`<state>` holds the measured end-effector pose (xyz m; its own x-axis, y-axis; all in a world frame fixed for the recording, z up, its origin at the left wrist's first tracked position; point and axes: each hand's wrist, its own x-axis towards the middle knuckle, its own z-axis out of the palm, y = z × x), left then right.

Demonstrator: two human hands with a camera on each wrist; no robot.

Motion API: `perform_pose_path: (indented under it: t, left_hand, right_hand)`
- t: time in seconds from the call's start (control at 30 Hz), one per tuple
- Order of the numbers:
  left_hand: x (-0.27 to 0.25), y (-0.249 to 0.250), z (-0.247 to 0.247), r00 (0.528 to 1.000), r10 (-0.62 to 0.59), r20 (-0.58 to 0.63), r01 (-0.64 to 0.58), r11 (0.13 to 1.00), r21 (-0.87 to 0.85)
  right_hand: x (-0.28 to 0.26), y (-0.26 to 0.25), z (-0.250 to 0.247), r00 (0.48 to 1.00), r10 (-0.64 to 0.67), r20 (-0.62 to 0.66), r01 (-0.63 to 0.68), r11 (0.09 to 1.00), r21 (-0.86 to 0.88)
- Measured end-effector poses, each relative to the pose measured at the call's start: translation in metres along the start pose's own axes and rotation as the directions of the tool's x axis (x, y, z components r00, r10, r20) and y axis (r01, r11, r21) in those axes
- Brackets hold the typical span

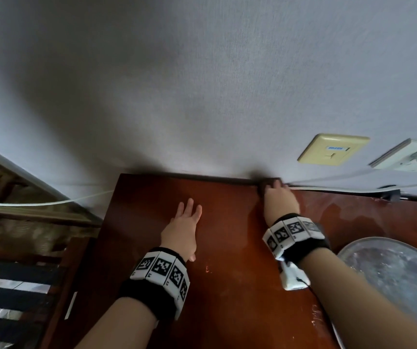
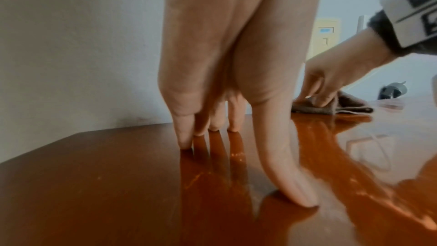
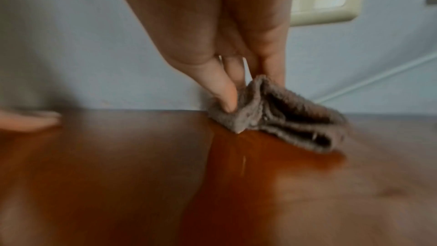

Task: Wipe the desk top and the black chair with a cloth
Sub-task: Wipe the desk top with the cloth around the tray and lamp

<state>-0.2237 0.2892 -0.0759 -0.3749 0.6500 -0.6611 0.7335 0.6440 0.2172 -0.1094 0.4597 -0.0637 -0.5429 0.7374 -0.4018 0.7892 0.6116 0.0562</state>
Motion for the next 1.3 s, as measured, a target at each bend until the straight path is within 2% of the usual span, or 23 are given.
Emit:
perform_pose_path:
  t: [0.1, 0.17, 0.23, 0.33, 0.43, 0.5, 0.57, 0.63, 0.7, 0.73, 0.77, 0.83, 0.87, 0.93, 1.0, 1.03, 1.07, 1.1, 1.13, 1.17, 1.2, 1.23, 1.3]
  left_hand:
    - [0.0, -0.001, -0.001, 1.0, 0.003, -0.008, -0.003, 1.0, 0.017]
    - [-0.002, -0.004, -0.001, 1.0, 0.022, -0.006, -0.022, 0.999, 0.031]
    - [-0.008, -0.008, 0.002, 1.0, 0.031, 0.002, -0.031, 0.999, 0.039]
    - [-0.025, -0.018, 0.014, 1.0, 0.018, 0.011, -0.019, 0.998, 0.067]
    - [-0.038, -0.023, 0.023, 1.0, 0.006, 0.002, -0.006, 0.998, 0.063]
    - [-0.041, -0.024, 0.022, 1.0, -0.002, 0.014, 0.001, 0.998, 0.065]
    - [-0.046, -0.026, 0.021, 1.0, -0.003, 0.029, 0.001, 0.997, 0.074]
    - [-0.055, -0.032, 0.025, 0.999, -0.007, 0.037, 0.004, 0.997, 0.072]
    - [-0.069, -0.04, 0.033, 0.999, -0.016, 0.05, 0.012, 0.997, 0.076]
    - [-0.077, -0.044, 0.038, 0.998, -0.017, 0.053, 0.012, 0.996, 0.085]
    - [-0.085, -0.048, 0.043, 0.999, -0.013, 0.051, 0.008, 0.996, 0.094]
    - [-0.098, -0.052, 0.049, 0.998, -0.002, 0.055, -0.004, 0.995, 0.103]
    - [-0.101, -0.054, 0.051, 0.999, 0.001, 0.054, -0.006, 0.994, 0.105]
    - [-0.105, -0.054, 0.052, 0.999, 0.004, 0.044, -0.009, 0.994, 0.105]
    - [-0.105, -0.054, 0.055, 1.0, 0.009, 0.022, -0.011, 0.995, 0.098]
    - [-0.105, -0.055, 0.056, 1.0, 0.013, 0.008, -0.013, 0.996, 0.092]
    - [-0.105, -0.056, 0.058, 1.0, 0.017, -0.004, -0.017, 0.996, 0.088]
    - [-0.106, -0.056, 0.059, 1.0, 0.021, -0.01, -0.02, 0.996, 0.09]
    - [-0.108, -0.057, 0.061, 1.0, 0.026, -0.012, -0.024, 0.995, 0.096]
    - [-0.11, -0.059, 0.063, 1.0, 0.03, -0.008, -0.029, 0.994, 0.102]
    - [-0.114, -0.061, 0.065, 0.999, 0.035, -0.004, -0.035, 0.994, 0.104]
    - [-0.117, -0.063, 0.068, 0.999, 0.042, -0.002, -0.041, 0.994, 0.105]
    - [-0.126, -0.067, 0.076, 0.998, 0.058, -0.013, -0.056, 0.993, 0.107]
  right_hand:
    - [-0.012, -0.035, 0.005, 0.95, -0.311, 0.005, 0.311, 0.95, 0.018]
    - [-0.016, -0.038, 0.008, 0.915, -0.401, 0.039, 0.398, 0.915, 0.057]
    - [-0.007, -0.018, 0.005, 0.938, -0.345, 0.019, 0.34, 0.932, 0.128]
    - [0.01, 0.015, 0.001, 0.991, -0.137, 0.004, 0.136, 0.985, 0.109]
    - [0.0, -0.002, 0.006, 0.985, -0.173, -0.018, 0.174, 0.984, 0.049]
    - [-0.032, -0.031, 0.018, 0.929, -0.371, 0.013, 0.369, 0.926, 0.082]
    - [-0.082, -0.062, 0.035, 0.794, -0.608, 0.032, 0.601, 0.791, 0.116]
    - [-0.128, -0.082, 0.054, 0.66, -0.747, -0.083, 0.751, 0.657, 0.065]
    - [-0.137, -0.081, 0.064, 0.689, -0.721, -0.08, 0.725, 0.681, 0.105]
    - [-0.129, -0.072, 0.066, 0.729, -0.683, -0.047, 0.681, 0.716, 0.157]
    - [-0.116, -0.06, 0.065, 0.793, -0.61, 0.0, 0.599, 0.778, 0.189]
    - [-0.089, -0.03, 0.057, 0.923, -0.382, -0.032, 0.378, 0.894, 0.241]
    - [-0.078, -0.017, 0.057, 0.965, -0.255, -0.061, 0.262, 0.932, 0.25]
    - [-0.075, -0.006, 0.053, 0.985, -0.161, -0.059, 0.17, 0.957, 0.234]
    - [-0.091, -0.021, 0.057, 0.97, -0.243, -0.027, 0.243, 0.943, 0.23]
    - [-0.105, -0.034, 0.061, 0.932, -0.362, 0.01, 0.351, 0.91, 0.219]
    - [-0.125, -0.049, 0.067, 0.864, -0.501, 0.05, 0.481, 0.852, 0.207]
    - [-0.145, -0.061, 0.078, 0.766, -0.636, 0.094, 0.61, 0.765, 0.207]
    - [-0.163, -0.071, 0.089, 0.676, -0.728, 0.115, 0.694, 0.681, 0.232]
    - [-0.177, -0.076, 0.099, 0.614, -0.778, 0.137, 0.739, 0.627, 0.247]
    - [-0.184, -0.077, 0.102, 0.608, -0.781, 0.143, 0.739, 0.622, 0.259]
    - [-0.179, -0.072, 0.103, 0.631, -0.764, 0.134, 0.718, 0.64, 0.274]
    - [-0.156, -0.057, 0.096, 0.744, -0.66, 0.103, 0.609, 0.734, 0.3]
